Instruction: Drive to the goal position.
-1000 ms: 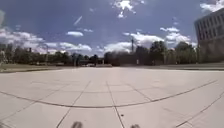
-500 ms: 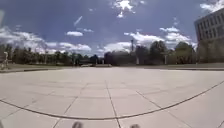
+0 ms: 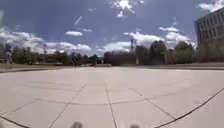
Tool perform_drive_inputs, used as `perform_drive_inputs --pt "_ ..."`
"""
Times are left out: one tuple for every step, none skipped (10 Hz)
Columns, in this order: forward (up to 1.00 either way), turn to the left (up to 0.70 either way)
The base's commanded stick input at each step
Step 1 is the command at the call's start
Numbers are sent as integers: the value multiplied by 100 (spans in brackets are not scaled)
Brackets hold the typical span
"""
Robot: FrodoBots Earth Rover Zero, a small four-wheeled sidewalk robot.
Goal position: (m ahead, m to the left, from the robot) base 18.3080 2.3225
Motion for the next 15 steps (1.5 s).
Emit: perform_drive_inputs --pt "70 -2" --pt "70 -13" --pt "70 -20" --pt "70 -27" --pt "70 -21" --pt "70 0" --pt "70 0" --pt "70 0" --pt "70 0" --pt "70 0" --pt "70 0" --pt "70 0" --pt "70 0" --pt "70 0" --pt "70 0"
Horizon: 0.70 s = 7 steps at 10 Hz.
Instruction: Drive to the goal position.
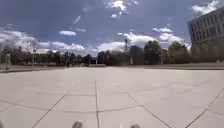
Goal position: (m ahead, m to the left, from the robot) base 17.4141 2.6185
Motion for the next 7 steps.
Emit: perform_drive_inputs --pt "70 0" --pt "70 0" --pt "70 0" --pt "70 0" --pt "70 0" --pt "70 0" --pt "70 0"
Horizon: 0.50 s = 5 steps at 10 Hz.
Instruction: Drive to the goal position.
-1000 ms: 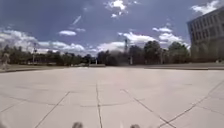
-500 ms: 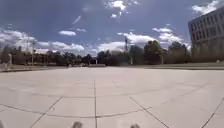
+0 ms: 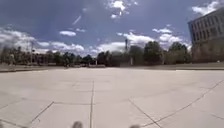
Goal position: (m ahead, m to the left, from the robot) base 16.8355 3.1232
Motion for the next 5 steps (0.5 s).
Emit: perform_drive_inputs --pt "70 0" --pt "70 0" --pt "70 0" --pt "70 0" --pt "70 0"
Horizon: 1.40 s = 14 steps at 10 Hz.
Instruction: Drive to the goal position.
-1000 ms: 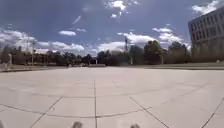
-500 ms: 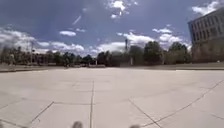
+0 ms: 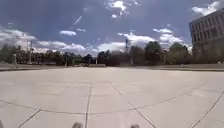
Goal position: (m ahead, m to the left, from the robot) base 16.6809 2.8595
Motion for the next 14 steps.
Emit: perform_drive_inputs --pt "70 0" --pt "70 0" --pt "70 0" --pt "70 0" --pt "70 0" --pt "70 0" --pt "70 0" --pt "70 0" --pt "70 0" --pt "70 0" --pt "70 0" --pt "70 0" --pt "70 0" --pt "70 0"
